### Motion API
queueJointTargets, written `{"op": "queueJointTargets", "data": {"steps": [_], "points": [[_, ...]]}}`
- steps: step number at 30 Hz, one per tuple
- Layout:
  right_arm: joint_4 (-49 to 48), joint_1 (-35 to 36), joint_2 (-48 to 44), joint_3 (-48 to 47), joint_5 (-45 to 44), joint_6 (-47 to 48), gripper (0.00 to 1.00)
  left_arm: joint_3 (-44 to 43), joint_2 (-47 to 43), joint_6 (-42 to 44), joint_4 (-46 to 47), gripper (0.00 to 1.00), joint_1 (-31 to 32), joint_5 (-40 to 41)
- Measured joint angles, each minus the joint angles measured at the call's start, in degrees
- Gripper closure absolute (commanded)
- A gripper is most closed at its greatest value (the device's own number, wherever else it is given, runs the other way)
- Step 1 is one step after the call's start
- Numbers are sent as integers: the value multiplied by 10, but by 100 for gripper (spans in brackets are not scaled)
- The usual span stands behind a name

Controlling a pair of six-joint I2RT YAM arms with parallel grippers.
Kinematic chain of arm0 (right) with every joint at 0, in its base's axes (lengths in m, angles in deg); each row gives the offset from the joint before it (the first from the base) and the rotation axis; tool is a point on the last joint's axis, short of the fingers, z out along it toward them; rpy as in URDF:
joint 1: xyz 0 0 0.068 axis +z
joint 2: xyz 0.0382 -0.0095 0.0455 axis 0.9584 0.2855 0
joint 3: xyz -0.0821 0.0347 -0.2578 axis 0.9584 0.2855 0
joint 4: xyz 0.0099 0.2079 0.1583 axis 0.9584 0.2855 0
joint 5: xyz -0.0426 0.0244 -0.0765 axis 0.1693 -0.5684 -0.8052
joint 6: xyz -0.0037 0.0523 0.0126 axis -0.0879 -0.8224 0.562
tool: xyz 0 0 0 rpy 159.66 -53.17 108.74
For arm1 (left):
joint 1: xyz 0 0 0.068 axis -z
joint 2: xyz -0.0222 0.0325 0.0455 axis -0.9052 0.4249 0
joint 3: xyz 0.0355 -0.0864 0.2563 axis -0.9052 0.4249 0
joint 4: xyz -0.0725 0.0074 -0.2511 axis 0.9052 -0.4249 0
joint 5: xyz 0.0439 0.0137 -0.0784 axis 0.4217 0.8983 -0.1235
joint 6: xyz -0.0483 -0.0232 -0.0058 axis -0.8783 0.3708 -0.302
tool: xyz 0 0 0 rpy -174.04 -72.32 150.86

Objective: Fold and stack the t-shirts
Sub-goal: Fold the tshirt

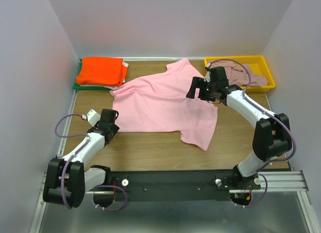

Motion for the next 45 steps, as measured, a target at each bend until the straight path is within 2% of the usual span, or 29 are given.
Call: {"op": "queueJointTargets", "data": {"steps": [6,11,14,18,20,21,23,30,34,39,45], "points": [[0,0,0,1,0,0,0,1,2,8,11,51,-7,-8],[0,0,0,1,-1,0,0,1,8,14,17,59,-10,-8],[0,0,0,2,-1,0,0,1,13,22,19,68,-11,-9],[0,0,0,6,-1,0,0,1,16,29,21,75,-11,-11],[0,0,0,8,-1,0,0,1,17,34,22,83,-11,-12],[0,0,0,9,-1,0,0,1,17,38,22,95,-11,-14],[0,0,0,12,-2,0,0,1,17,43,24,97,-11,-18],[-1,0,-15,31,-3,7,0,1,18,60,35,100,-12,-36],[-1,0,-57,69,-5,8,1,4,-8,62,34,100,-12,-41],[13,0,-121,136,-6,2,8,4,-87,62,27,100,-14,-38],[80,2,-156,207,-6,-22,18,4,-148,65,26,100,-14,-32]]}}
